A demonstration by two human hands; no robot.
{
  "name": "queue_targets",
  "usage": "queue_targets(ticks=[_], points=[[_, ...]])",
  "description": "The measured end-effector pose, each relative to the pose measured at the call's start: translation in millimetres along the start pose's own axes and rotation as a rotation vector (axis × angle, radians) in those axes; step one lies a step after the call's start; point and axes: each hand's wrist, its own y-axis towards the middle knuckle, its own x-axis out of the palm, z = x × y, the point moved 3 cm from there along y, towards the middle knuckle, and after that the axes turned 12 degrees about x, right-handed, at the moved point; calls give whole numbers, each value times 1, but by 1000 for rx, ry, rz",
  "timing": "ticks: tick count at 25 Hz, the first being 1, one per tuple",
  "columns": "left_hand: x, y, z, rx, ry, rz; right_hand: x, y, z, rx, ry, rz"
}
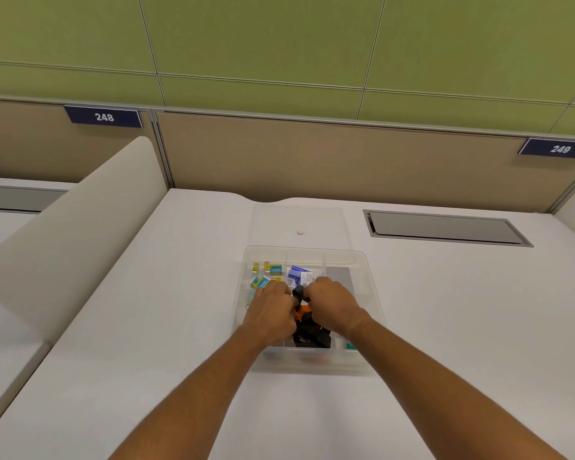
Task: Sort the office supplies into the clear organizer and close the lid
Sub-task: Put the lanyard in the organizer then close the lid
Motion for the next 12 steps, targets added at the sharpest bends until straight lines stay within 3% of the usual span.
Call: queue_targets(ticks=[7, 10, 12], points=[[-1, -2, -12, -14, -73, 80, -1, 0, 1, 2, 94, -140], [-9, -9, -30, -104, -75, 197, -24, 8, 16, 53, 212, -55], [-14, -14, -45, -190, -50, 231, -33, 10, 25, 31, 245, -118]])
